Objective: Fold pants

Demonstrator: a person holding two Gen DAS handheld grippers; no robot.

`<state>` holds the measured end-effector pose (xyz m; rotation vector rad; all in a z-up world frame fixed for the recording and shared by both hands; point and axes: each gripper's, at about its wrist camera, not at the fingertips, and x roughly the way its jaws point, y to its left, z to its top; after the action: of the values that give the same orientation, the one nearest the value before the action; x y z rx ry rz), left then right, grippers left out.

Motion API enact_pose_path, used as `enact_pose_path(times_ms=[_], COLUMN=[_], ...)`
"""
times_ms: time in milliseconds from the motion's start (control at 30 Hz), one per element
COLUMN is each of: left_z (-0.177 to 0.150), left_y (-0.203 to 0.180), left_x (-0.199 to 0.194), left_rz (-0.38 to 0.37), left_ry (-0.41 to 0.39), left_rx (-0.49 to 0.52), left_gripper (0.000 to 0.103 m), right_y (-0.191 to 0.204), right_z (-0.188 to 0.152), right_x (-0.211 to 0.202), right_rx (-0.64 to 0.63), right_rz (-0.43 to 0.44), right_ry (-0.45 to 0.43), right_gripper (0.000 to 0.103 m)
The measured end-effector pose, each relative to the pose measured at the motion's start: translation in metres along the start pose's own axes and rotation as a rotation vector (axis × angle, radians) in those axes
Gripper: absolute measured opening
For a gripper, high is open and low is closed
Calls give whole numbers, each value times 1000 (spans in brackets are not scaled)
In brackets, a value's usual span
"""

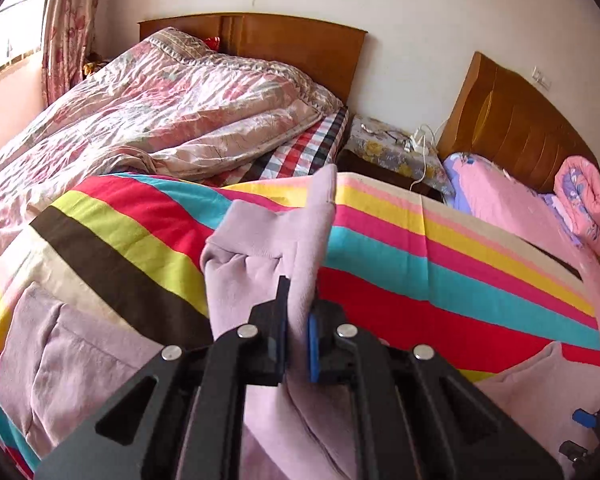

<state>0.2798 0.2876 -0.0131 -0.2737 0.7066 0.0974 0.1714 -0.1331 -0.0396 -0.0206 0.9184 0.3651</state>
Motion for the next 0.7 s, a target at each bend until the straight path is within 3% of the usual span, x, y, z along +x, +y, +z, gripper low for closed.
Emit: enact_pose_path(times_ms=[100, 167, 267, 367, 433, 467, 533, 600, 700], left_z=[-32, -65, -113, -140, -137, -133, -126, -120, -116], left_y=[69, 109, 152, 174, 177, 177, 180, 184, 189], left_x=[-68, -94, -98, -92, -90, -91, -93, -90, -80], left_rz=[-12, 27, 62, -27, -45, -52, -97, -157, -178], left_ry=[-91, -89, -10, 3, -24, -43, -81, -95, -84], left_rx=[-183, -246, -299, -351, -359, -371, -417, -464, -493], left_gripper=[8, 7, 7, 13, 22, 35, 49, 49, 48], right_y=[1, 4, 16, 44, 66, 76, 92, 103, 112], right_z=[3, 4, 10, 22, 32, 38, 46, 51, 48], right_x=[2, 6, 17, 31, 39, 42, 44, 45, 52], right_rx=[3, 2, -33, -123, -195, -222, -251, -249, -226], right_rz=[9, 26, 56, 101, 122, 123, 137, 163, 189], right_ry=[-4, 2, 26, 45, 45, 44, 30, 17, 29], right_gripper=[71, 72, 72, 72, 72, 72, 72, 72, 72])
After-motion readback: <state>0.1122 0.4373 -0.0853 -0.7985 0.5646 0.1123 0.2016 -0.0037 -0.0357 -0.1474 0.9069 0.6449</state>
